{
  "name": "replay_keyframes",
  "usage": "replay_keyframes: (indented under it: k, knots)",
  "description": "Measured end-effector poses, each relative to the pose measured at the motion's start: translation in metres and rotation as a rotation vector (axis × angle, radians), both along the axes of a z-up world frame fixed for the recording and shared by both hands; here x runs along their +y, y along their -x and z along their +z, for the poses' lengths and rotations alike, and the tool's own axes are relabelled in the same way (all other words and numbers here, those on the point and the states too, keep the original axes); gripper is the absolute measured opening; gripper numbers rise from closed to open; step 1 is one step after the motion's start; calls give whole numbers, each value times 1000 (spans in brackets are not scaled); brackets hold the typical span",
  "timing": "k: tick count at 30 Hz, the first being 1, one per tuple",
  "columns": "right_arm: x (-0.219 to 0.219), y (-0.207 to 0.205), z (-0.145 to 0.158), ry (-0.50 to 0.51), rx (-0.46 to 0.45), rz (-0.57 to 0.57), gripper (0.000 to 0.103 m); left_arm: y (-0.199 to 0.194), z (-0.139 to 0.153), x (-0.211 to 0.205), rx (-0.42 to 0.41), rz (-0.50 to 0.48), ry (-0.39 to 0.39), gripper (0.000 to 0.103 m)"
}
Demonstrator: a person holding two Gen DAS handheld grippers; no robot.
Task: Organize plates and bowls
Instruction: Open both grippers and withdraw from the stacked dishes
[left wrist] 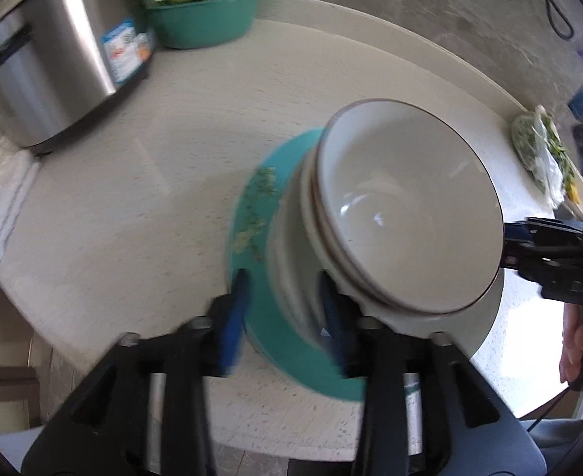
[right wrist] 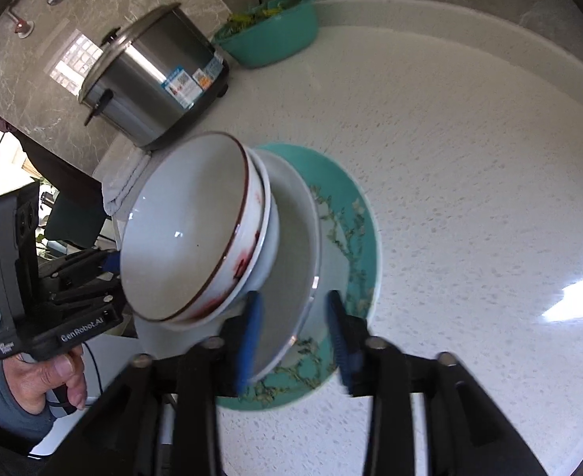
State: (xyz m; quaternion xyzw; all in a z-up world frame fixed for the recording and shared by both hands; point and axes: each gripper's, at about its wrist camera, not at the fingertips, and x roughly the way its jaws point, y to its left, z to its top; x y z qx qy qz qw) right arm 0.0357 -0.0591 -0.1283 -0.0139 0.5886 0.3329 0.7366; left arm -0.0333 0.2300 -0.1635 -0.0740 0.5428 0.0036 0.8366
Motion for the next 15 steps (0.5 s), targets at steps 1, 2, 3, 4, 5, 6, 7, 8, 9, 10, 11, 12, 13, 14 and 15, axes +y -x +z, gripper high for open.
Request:
replay_keyframes:
  k: [1,2,3,4,5,6,7,8,9,10,11,12,13,14,15]
  knots:
    - [-5,1,5,3,-6,-4,54,3,5,3,-7,15,-4,60]
    - [-10,3,9,-2,-4,-8,66,9,13,6,-17,38,-8,68]
    - [-16,4,14,-29,-5,-18,72,15,21,9,-33,58,-3,73]
    - [-22,6,21,-49,-13,-33,80,19,28,11,-46,70,-1,85]
    - [-27,8,27,-62,-23,-44,81,24,37,12,-62,84,-7,94]
    - [-30,9,32,-71,-31,-49,81,27,45,12,-79,89,-14,96]
    - [-33,11,38,-69,-43,-54,82,28,51,12,-88,92,-18,97]
    - [-36,12,42,-56,-60,-63,82,30,58,10,-99,92,-23,98]
    - [-38,13,47,-37,-82,-77,82,30,63,9,-108,91,-31,99]
    - [-40,15,51,-23,-95,-87,83,30,67,8,-117,88,-41,102]
    - [-42,17,59,-13,-115,-105,83,30,71,6,-126,80,-49,102]
    - [-43,20,67,-16,-140,-127,84,29,75,3,-129,70,-67,102]
    - [-44,25,75,-21,-166,-153,87,27,79,2,-132,69,-89,102]
    - [-44,28,82,-26,-188,-176,88,29,85,1,-148,66,-110,102]
    - [-43,33,89,-32,-209,-195,89,31,91,1,-176,53,-112,102]
